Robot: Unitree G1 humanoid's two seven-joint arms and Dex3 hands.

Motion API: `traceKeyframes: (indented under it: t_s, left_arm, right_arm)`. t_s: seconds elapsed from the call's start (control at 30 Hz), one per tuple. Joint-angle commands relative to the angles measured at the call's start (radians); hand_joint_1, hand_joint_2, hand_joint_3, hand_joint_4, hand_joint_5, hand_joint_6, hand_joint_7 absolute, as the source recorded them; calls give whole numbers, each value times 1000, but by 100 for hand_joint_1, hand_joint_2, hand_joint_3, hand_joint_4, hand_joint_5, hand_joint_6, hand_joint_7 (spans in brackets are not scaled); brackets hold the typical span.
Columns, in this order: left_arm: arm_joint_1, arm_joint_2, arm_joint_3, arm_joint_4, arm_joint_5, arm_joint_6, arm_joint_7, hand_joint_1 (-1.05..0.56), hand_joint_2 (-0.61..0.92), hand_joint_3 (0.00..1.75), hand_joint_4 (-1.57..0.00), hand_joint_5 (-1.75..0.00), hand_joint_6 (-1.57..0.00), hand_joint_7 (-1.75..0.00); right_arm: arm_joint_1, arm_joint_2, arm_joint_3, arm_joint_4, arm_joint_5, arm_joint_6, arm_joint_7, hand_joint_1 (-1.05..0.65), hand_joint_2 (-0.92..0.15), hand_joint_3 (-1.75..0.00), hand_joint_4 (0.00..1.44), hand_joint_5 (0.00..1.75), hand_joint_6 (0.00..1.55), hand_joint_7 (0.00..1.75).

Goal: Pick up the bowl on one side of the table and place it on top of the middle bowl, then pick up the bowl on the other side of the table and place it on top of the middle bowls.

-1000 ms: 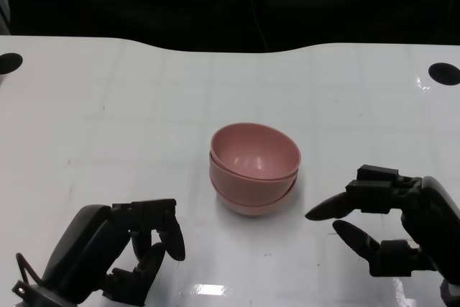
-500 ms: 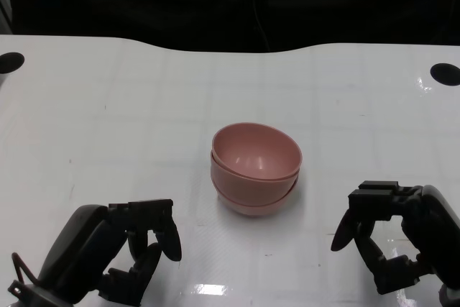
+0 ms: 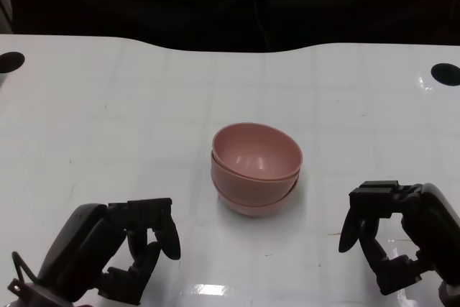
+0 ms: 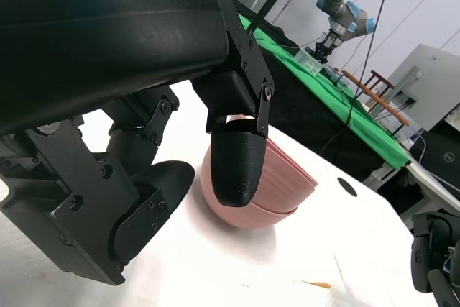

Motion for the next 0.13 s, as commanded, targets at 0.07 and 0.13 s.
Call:
traceKeyframes:
  t_s: [0.07, 0.13]
  left_arm:
    - [-12, 10, 7, 28, -59, -5, -29, 6, 21, 159, -90, -166, -86, -142]
    - [-19, 11, 6, 40, -66, -17, -33, 6, 21, 159, -91, -165, -87, -141]
  right_arm:
    - [-19, -14, 8, 23, 30, -11, 29, 30, -3, -174, 102, 168, 97, 136]
    - [-19, -14, 9, 22, 34, -4, 38, 28, -2, -174, 102, 167, 97, 134]
